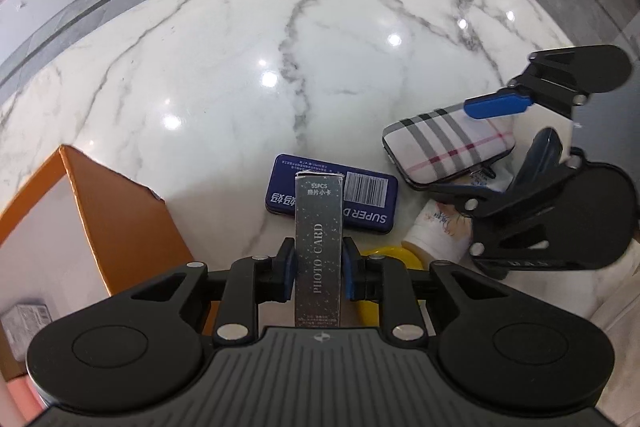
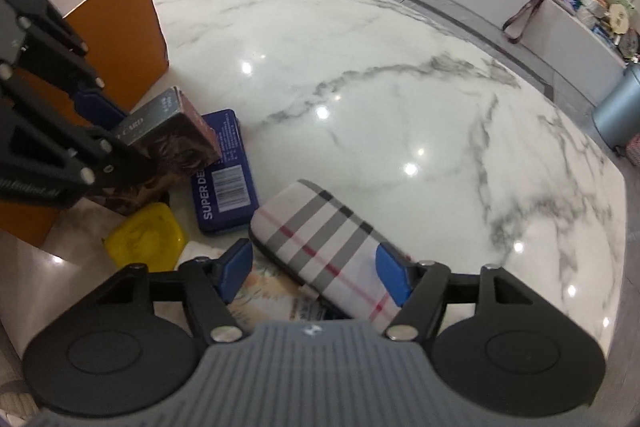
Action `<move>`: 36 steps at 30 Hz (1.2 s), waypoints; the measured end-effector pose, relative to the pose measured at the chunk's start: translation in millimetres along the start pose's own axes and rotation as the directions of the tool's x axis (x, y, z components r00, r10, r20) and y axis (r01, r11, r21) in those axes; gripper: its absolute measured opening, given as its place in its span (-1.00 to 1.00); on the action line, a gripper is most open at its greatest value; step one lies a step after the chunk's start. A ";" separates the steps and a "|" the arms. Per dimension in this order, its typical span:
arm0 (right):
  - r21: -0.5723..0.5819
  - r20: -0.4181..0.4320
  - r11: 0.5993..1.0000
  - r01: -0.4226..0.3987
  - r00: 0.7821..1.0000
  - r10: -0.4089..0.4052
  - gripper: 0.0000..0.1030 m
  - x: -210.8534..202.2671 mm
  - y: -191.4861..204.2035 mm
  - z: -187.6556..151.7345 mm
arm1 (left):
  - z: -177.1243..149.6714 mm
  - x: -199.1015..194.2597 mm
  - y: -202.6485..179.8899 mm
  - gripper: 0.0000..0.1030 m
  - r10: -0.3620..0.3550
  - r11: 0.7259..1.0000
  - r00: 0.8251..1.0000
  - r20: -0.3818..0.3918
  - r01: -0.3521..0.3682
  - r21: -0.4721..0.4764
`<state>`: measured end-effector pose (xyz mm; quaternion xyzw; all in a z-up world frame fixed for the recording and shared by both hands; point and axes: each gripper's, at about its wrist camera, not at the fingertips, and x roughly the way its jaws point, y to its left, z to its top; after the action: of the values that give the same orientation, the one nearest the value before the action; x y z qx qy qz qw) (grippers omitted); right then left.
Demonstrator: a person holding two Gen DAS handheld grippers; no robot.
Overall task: Organize rigid objects
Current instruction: 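Grasp the plaid pencil case with the right tool while the left tool holds the card box, then carry the card box with the left tool while the right tool carries the plaid case to the orange box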
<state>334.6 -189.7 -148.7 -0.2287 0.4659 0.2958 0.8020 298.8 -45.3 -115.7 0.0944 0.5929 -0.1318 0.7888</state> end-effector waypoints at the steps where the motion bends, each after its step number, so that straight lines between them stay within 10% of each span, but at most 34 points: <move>1: -0.006 -0.010 1.000 -0.001 1.000 0.001 0.41 3.1 -1.5 3.2 | -0.7 -0.7 1.4 -0.51 -0.007 1.000 1.000 0.006 0.008 -0.011; 9: -0.141 -0.055 0.989 0.051 0.997 -0.059 0.37 20.7 12.0 8.0 | -4.8 -19.4 11.6 -0.51 -0.039 0.996 0.996 0.074 0.044 -0.071; 21: -0.023 0.029 0.992 0.122 0.992 -0.121 -0.72 -26.0 2.7 24.6 | -14.4 -70.8 25.0 -0.51 -0.069 0.984 0.974 0.217 0.102 -0.146; 29: 0.204 0.197 0.979 0.014 0.979 -0.055 -0.73 -98.2 7.9 28.4 | -49.3 -131.4 42.9 -0.51 -0.057 0.966 0.933 0.354 0.141 -0.215; 36: 0.265 0.395 0.939 -0.217 0.913 0.100 -0.72 -161.1 61.4 45.5 | -102.2 -184.3 91.3 -0.51 0.023 0.937 0.892 0.452 0.139 -0.321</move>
<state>257.3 -158.4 8.9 -0.0030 0.3607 0.3239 0.8746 186.6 90.0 32.1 -0.0963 0.4110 -0.0678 0.9040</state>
